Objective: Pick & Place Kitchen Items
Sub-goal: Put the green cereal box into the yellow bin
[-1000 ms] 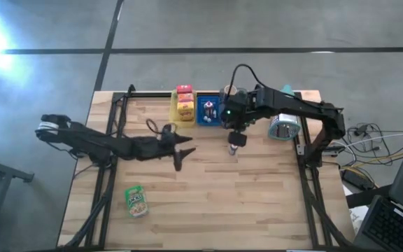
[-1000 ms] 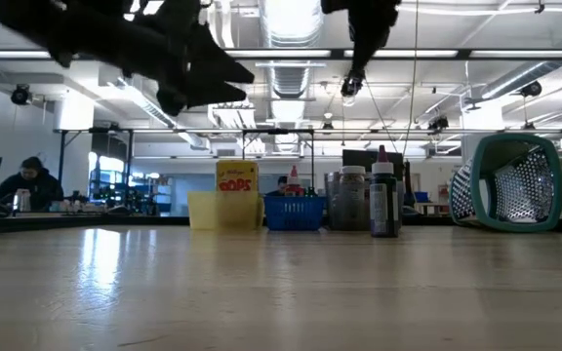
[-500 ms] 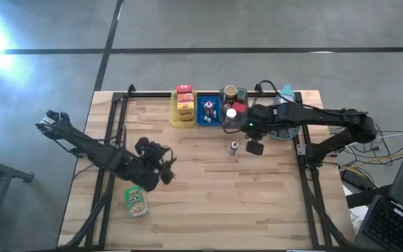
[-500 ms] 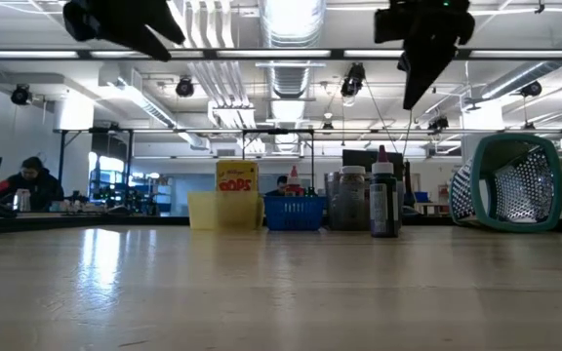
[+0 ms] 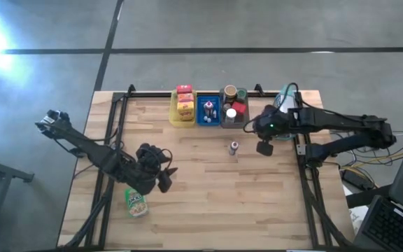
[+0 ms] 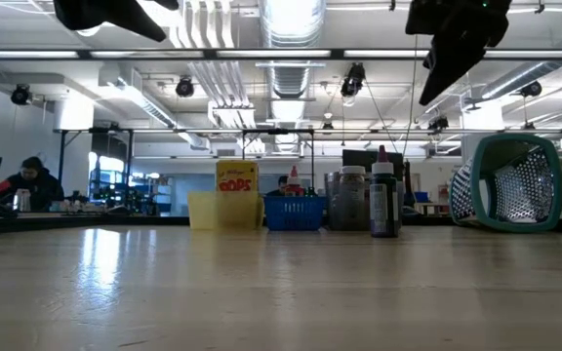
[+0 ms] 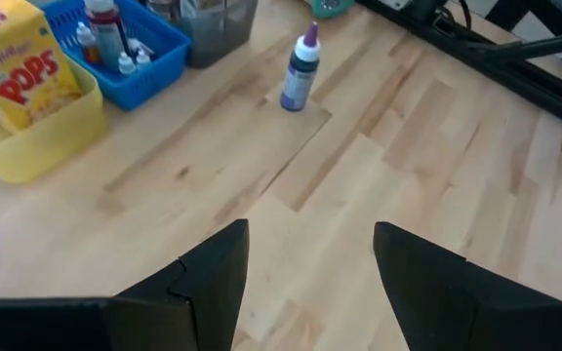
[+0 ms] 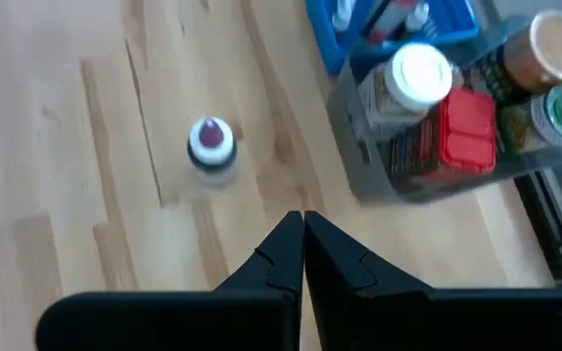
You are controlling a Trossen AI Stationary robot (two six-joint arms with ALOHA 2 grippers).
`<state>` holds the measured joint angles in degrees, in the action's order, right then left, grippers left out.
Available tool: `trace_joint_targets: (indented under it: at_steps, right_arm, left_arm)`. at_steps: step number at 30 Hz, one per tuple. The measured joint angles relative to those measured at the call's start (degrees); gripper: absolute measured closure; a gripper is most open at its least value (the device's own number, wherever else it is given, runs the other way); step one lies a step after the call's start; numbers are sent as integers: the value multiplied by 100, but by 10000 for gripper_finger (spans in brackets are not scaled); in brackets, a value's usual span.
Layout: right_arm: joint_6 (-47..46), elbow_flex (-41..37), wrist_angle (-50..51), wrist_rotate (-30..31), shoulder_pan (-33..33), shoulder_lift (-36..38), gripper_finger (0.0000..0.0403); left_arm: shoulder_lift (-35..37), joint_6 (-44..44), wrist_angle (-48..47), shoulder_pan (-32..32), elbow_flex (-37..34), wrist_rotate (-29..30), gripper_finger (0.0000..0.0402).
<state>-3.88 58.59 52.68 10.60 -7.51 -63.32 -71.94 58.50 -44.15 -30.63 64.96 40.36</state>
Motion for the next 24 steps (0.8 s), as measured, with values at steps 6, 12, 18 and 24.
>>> trace_joint_targets:
  at_steps: [6, 12, 18, 24]
  right_arm:
    - [156, -472, -667, -108, 0, 579, 394]
    - [342, -708, -869, -1554, 7, 1225, 394]
    - [365, -732, -856, -1648, -4, 1603, 394]
    - [402, -732, -854, -1655, 0, 1686, 394]
  left_arm:
    - [0, 50, -3, -20, -8, -196, 174]
    - [0, 50, -4, -22, -45, -228, 174]
    - [2, 178, 15, -22, -45, -97, 174]
    - [2, 131, 182, -17, -50, 44, 174]
